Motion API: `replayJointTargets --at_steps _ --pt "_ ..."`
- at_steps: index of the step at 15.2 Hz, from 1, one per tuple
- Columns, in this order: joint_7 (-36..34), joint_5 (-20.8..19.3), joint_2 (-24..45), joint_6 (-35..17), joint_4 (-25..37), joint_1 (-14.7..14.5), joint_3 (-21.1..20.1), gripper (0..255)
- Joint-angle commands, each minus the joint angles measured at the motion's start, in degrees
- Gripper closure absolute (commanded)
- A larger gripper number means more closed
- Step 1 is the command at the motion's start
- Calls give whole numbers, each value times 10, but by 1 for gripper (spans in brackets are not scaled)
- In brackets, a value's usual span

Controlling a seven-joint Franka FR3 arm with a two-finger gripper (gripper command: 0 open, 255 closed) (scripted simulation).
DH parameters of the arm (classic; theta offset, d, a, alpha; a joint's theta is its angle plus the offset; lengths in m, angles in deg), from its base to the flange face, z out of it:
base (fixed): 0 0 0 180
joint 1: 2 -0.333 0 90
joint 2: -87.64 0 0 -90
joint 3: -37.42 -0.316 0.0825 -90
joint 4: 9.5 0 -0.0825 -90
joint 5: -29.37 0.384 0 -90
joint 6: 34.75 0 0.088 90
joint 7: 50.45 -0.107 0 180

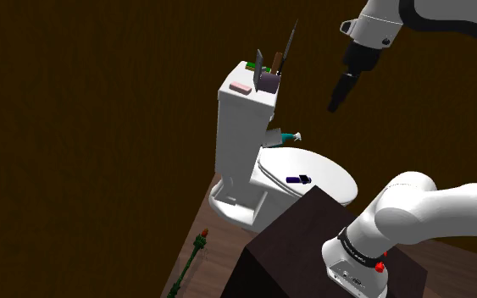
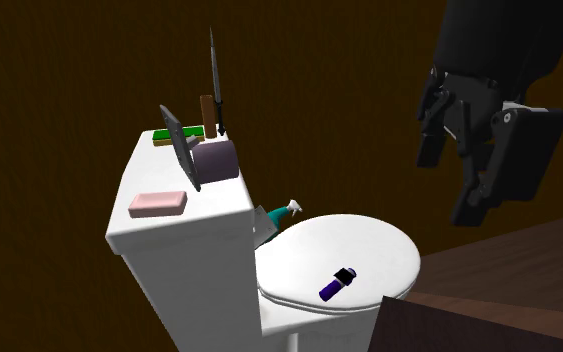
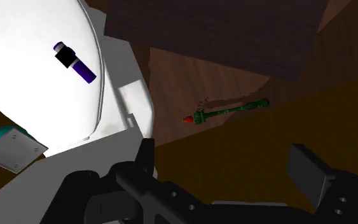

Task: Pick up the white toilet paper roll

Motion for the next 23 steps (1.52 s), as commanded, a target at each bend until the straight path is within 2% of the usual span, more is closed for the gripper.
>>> replayJointTargets --at_steps 1,7,13,23 --pt "0 0 0 0 0 0 0 0" --pt "125 -88 42 -88 -21 -5 49 0" --pt "236 -163 108 -187 -15 -9 96 0" --pt "401 -244 259 -355 55 -20 164 0"
